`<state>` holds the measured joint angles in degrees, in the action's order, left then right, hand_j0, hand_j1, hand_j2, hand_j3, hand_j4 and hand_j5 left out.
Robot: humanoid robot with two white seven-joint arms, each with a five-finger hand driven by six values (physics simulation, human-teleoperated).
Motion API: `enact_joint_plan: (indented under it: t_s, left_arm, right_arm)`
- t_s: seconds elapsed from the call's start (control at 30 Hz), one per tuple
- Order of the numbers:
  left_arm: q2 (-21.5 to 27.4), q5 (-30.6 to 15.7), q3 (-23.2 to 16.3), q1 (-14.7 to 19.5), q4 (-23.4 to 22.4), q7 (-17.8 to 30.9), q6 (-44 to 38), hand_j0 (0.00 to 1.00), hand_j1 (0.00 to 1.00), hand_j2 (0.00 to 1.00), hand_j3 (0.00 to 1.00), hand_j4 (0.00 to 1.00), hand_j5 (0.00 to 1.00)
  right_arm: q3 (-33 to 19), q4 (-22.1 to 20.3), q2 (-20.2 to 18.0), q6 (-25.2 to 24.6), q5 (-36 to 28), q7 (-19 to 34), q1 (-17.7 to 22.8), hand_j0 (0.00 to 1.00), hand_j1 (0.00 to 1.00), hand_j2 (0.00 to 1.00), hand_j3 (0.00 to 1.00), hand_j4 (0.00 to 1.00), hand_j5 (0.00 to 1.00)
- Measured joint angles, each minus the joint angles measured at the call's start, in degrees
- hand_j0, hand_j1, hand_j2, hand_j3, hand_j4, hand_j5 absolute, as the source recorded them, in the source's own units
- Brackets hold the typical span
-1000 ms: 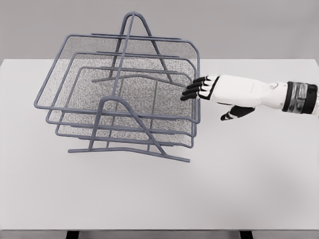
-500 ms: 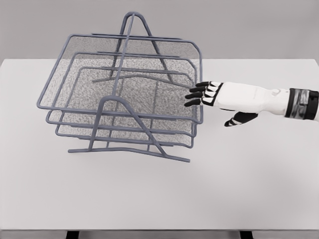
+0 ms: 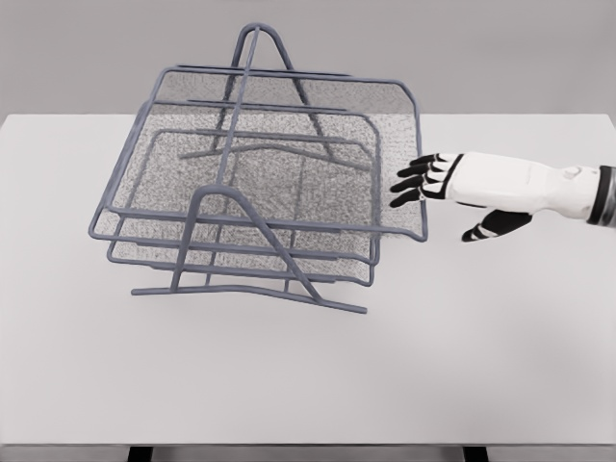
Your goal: Pull out the upper folder box with right arm
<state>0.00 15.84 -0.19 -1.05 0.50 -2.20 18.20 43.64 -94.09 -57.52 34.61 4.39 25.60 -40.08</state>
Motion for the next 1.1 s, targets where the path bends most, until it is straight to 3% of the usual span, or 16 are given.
enact_joint_plan:
  t_s: [1.1]
  left_arm:
    - [0.0, 0.0, 0.0, 0.1, 0.0, 0.0, 0.0, 1.0, 1.0, 1.0, 1.0, 1.0, 1.0]
  right_arm:
    - [-1.0, -0.1, -10.4, -1.1, -6.7, -0.4, 1.9, 1.0, 1.0, 1.0, 1.0, 1.0, 1.0]
